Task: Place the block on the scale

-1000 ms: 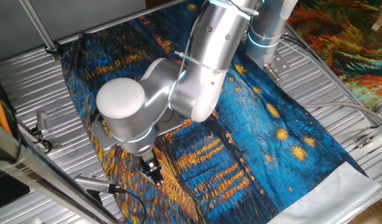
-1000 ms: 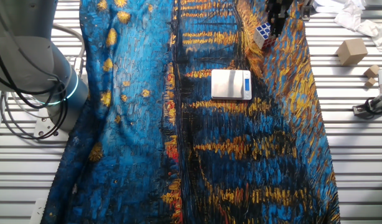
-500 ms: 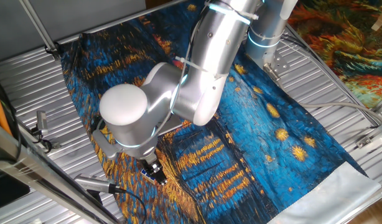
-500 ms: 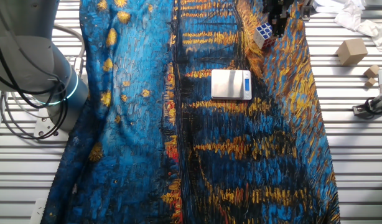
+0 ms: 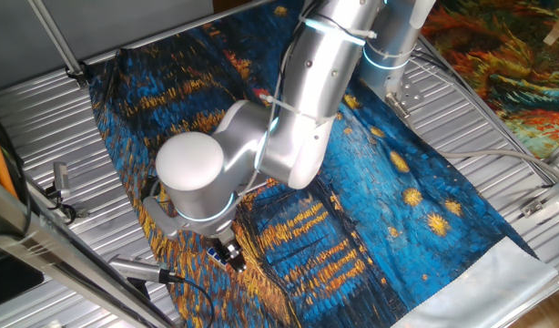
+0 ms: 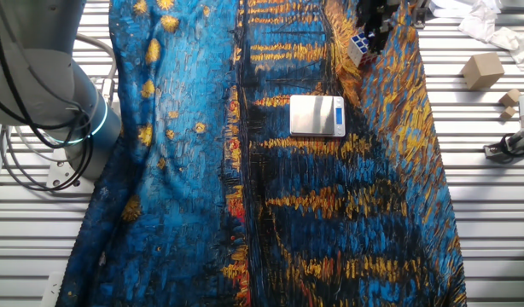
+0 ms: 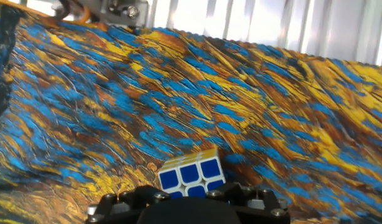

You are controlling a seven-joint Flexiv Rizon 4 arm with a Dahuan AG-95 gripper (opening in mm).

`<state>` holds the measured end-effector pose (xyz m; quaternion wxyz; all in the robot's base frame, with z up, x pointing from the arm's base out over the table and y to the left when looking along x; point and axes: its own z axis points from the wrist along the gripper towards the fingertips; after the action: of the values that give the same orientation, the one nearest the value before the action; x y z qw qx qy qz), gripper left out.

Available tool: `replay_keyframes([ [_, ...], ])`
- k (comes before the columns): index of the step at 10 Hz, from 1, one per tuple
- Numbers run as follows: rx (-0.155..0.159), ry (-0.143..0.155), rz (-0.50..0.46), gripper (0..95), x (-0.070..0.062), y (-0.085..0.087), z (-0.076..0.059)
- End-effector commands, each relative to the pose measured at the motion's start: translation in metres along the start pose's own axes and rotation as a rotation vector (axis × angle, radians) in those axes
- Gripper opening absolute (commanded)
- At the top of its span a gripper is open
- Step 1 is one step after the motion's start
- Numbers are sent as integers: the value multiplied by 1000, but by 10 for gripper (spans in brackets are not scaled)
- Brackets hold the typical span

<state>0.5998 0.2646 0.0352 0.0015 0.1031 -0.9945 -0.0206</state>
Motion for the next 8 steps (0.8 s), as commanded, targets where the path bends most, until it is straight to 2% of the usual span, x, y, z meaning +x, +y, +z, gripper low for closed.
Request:
replay_keyframes([
  [1,4,-3,5,760,1,1,3],
  [2,8,-4,29,570,1,1,4],
  [3,6,-5,64,0,2,1,4],
  [5,-7,-1,70,0,2,0,-4],
  [7,3,22,97,0,3,-2,-23],
  [8,23,42,107,0,6,-2,-38],
])
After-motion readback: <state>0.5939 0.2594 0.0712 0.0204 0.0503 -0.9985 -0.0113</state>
